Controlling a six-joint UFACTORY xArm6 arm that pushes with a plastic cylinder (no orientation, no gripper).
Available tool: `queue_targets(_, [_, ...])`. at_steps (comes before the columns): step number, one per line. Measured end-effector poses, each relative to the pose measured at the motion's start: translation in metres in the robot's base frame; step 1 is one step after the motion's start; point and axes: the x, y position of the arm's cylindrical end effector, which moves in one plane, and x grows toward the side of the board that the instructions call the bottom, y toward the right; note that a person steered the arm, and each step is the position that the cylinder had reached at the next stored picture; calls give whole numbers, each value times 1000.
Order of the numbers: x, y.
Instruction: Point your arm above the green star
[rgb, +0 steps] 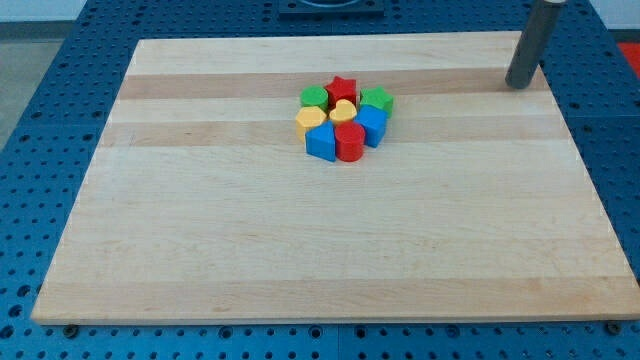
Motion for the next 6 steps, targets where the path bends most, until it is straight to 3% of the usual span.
queue_targets(2, [1, -1])
queue_targets(6, [-50, -94])
